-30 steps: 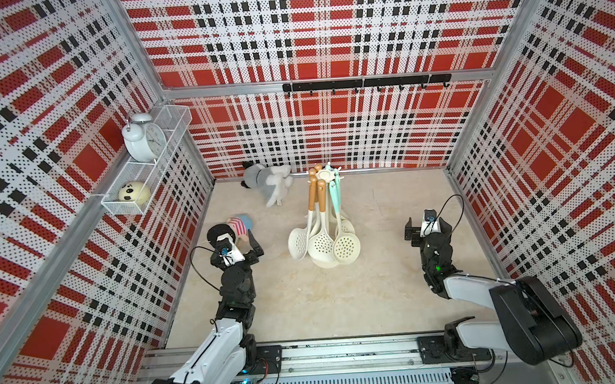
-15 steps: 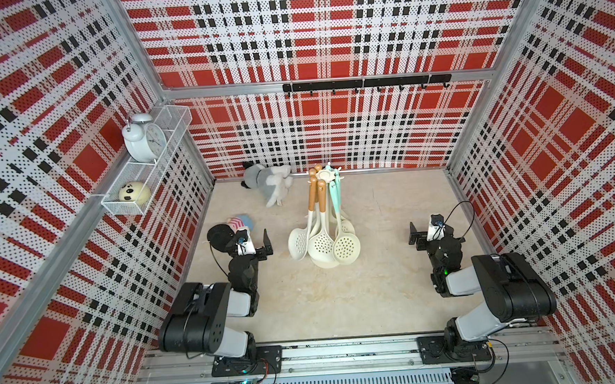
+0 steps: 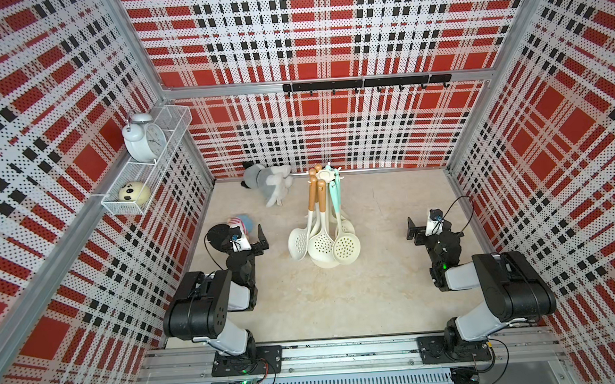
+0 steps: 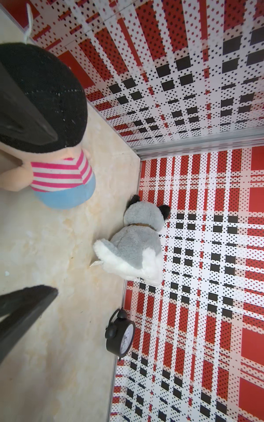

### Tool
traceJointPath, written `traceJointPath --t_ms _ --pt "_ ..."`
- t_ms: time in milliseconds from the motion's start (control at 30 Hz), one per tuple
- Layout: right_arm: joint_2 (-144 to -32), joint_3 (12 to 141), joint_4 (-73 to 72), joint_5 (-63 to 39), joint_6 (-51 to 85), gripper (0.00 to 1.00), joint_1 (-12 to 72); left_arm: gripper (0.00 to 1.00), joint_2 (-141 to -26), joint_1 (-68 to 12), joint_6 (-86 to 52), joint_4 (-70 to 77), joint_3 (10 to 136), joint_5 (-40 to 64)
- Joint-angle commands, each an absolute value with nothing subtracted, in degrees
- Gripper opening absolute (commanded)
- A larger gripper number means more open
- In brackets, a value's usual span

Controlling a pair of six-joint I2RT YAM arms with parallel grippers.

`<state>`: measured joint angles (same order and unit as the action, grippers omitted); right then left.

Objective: Hang the skimmer on the kitchen utensil rack
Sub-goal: Reset both arms

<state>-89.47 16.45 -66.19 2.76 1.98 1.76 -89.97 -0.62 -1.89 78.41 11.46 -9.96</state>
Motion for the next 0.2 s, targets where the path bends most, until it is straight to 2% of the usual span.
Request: traceJointPath --t_ms 0,167 --pt "-90.1 17.4 -64.7 2.6 2.4 1.0 1.6 0.99 -90.3 -0.9 -1.5 79.6 12.3 -11.3" --pt "-89.8 16.8 -65.6 2.9 2.5 1.0 1.6 0.99 -90.3 -0.9 -1.5 79.7 12.3 -11.3"
